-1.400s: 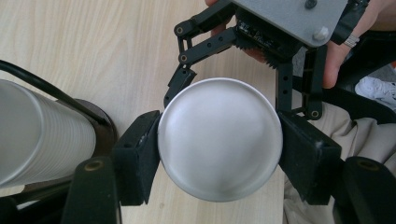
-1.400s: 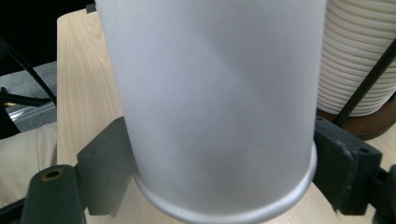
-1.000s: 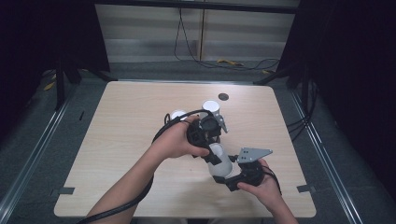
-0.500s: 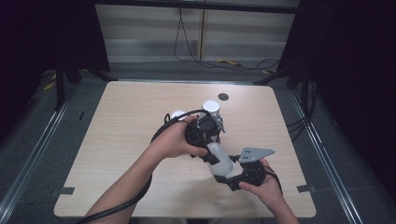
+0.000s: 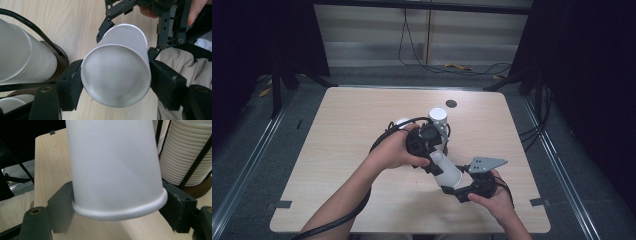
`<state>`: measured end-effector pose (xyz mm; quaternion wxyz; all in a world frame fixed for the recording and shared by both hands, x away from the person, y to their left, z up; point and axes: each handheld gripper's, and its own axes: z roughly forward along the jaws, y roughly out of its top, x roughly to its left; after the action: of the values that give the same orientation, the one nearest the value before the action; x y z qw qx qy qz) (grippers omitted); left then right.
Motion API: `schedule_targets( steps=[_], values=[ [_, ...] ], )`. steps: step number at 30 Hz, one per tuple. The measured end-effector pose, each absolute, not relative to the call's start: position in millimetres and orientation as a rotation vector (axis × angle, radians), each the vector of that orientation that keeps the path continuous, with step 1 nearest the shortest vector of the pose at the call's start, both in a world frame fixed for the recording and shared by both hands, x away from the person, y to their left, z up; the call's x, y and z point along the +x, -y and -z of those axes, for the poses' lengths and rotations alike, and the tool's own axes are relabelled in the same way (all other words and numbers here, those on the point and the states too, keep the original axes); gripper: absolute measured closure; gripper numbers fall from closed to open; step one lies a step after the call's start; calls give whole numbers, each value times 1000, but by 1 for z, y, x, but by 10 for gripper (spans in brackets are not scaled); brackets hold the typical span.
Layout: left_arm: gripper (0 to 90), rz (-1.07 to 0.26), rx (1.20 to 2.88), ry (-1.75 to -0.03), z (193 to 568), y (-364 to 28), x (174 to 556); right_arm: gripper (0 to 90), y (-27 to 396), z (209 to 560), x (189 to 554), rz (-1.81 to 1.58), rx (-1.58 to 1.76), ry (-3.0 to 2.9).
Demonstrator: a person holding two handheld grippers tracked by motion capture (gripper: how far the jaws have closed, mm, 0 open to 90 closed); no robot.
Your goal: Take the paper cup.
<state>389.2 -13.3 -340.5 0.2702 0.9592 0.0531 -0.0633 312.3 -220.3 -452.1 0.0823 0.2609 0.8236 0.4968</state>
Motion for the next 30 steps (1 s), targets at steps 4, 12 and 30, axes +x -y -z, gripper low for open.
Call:
schedule_targets(
  steps=[4,12,30],
  values=[
    [303,164,2583,-154,341,15,389,227,223,452,311,-1494,788,-2450],
    [335,197,2585,-138,336,18,387,197,219,454,311,-1463,762,-2464],
    [346,242,2587,-112,339,32,385,197,216,449,311,-1513,737,-2438]
  ],
)
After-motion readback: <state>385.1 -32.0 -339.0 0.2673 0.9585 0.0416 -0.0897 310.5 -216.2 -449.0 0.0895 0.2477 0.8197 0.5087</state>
